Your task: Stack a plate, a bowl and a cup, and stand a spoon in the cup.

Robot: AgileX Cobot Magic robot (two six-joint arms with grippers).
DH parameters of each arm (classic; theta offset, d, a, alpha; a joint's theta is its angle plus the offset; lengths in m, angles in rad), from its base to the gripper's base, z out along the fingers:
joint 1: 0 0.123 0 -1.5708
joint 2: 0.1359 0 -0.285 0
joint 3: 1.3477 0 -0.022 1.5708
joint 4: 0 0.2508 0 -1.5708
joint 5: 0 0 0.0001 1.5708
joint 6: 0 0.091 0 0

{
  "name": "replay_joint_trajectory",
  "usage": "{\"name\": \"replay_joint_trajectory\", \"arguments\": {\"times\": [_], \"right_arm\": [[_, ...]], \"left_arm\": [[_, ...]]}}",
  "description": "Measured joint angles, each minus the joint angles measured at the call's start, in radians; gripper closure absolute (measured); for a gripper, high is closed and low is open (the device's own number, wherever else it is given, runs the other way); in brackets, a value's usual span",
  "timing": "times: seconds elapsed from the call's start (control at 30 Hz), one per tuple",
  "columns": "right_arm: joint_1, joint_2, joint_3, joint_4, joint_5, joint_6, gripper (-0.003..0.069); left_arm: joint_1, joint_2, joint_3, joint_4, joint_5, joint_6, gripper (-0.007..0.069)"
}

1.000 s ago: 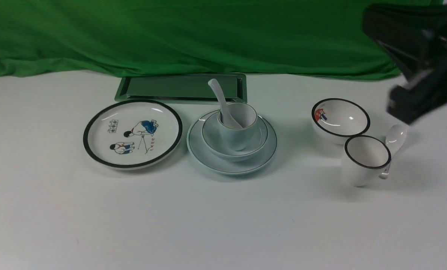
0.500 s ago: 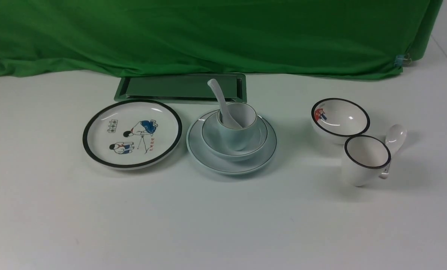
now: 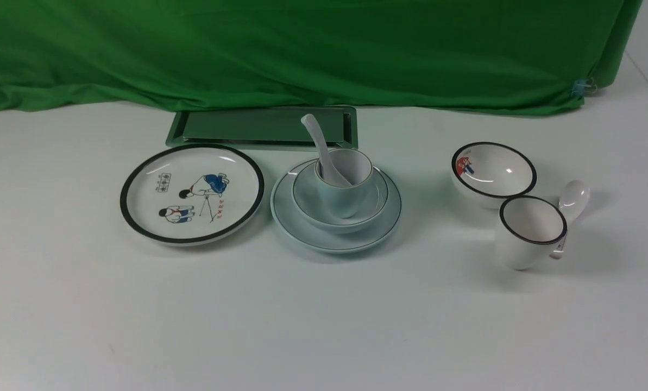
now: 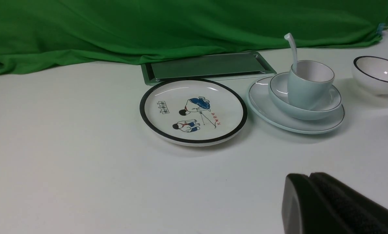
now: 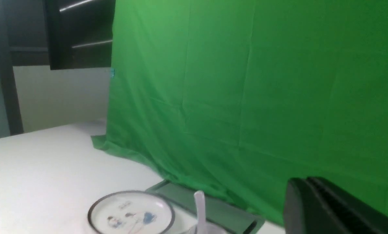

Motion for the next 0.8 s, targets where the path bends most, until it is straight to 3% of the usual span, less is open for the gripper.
{"name": "replay_joint_trajectory", "arguments": {"times": [0.27,0.33,0.43,0.5,0.57,0.67,0.8], "right_arm": [[-0.090,-0.130,0.214,-0.003,-0.001,0.015,0.0647],[-0.168,-0.181,0.287,-0.004,0.000,0.016,0.0647],[-0.384,-0.298,0.432,-0.006,0.004,0.031,0.0647],[-0.440,-0.335,0.478,-0.019,0.007,0.049,0.0648],[-0.570,-0.410,0.566,-0.074,0.035,0.131,0.0649],[-0.638,-0.444,0.617,-0.100,0.065,0.185,0.0649],[-0.651,-0.449,0.627,-0.112,0.101,0.211,0.0649]], "left_arm": [[0.000,0.000,0.000,0.000,0.000,0.000,0.0656],[0.000,0.000,0.000,0.000,0.000,0.000,0.0656],[0.000,0.000,0.000,0.000,0.000,0.000,0.0656],[0.000,0.000,0.000,0.000,0.000,0.000,0.0656],[0.000,0.000,0.000,0.000,0.000,0.000,0.0655],[0.000,0.000,0.000,0.000,0.001,0.000,0.0655],[0.000,0.000,0.000,0.000,0.001,0.000,0.0655]]}}
